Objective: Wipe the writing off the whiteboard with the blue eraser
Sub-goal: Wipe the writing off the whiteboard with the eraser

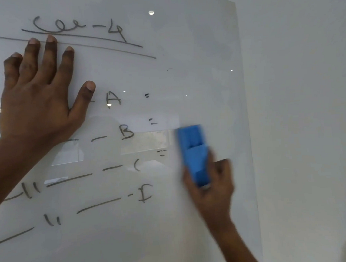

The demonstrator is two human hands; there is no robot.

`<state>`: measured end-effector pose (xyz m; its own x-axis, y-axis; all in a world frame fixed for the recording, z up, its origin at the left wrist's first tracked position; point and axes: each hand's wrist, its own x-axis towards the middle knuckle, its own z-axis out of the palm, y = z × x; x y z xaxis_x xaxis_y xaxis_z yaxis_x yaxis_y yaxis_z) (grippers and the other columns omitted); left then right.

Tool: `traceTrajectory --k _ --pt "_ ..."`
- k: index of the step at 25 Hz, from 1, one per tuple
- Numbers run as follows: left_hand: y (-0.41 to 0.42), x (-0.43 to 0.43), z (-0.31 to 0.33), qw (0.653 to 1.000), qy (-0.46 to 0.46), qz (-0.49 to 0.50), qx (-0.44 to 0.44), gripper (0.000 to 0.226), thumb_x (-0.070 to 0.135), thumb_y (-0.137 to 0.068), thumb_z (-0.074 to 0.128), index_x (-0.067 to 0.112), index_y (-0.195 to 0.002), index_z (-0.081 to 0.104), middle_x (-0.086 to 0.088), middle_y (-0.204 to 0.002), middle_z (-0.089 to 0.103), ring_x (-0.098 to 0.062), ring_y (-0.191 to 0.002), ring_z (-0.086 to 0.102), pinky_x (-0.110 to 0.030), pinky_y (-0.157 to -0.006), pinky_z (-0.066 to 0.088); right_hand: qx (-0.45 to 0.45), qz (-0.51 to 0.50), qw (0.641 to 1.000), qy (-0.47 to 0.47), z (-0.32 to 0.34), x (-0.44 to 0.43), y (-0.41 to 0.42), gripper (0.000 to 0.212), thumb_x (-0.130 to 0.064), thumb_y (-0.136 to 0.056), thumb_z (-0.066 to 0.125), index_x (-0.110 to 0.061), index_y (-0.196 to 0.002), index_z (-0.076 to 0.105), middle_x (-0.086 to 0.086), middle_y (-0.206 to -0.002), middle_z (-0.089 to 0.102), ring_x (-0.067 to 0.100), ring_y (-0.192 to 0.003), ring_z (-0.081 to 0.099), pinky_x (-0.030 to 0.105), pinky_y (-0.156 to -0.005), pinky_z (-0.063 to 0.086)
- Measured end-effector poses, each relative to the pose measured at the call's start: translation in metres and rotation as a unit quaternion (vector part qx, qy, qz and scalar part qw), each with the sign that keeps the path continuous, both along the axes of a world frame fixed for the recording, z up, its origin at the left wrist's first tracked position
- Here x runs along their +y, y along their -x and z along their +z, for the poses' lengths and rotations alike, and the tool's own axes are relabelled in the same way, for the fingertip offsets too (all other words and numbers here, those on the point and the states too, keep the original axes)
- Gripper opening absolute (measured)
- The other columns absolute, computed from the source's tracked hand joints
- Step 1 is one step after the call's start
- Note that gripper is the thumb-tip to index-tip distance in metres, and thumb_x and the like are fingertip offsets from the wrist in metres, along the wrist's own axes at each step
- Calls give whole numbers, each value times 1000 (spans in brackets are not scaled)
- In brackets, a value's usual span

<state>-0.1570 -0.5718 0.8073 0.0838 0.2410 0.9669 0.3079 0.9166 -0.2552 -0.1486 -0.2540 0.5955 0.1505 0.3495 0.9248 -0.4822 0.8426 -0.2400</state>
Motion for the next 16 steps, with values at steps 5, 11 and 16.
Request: traceTrajectory --k 5,11,16 --pt "-11 10 -3 999 -19 40 14 80 62 -110 29 8 -169 27 -23 -176 22 -48 -163 17 -65 -130 13 -45 91 932 349 40 28 7 63 -54 -83 69 -13 -130 63 4 -95 40 17 -78 51 49 -75 59" --pt "-15 8 -3 996 -23 77 23 78 61 -111 26 9 -169 27 -22 -177 21 -47 -163 18 -61 -131 12 7 75 992 -98 27 -116 -19 73 -47 -90 72 -7 -147 55 6 -95 47 19 -79 51 33 -66 51" --pt "-20 8 -5 995 -19 90 23 76 58 -112 27 8 -169 29 -22 -176 23 -46 -163 20 -60 -130 14 27 20 997 -68 43 -66 -5 73 -49 -88 73 -12 -147 51 5 -93 45 18 -75 47 37 -62 50"
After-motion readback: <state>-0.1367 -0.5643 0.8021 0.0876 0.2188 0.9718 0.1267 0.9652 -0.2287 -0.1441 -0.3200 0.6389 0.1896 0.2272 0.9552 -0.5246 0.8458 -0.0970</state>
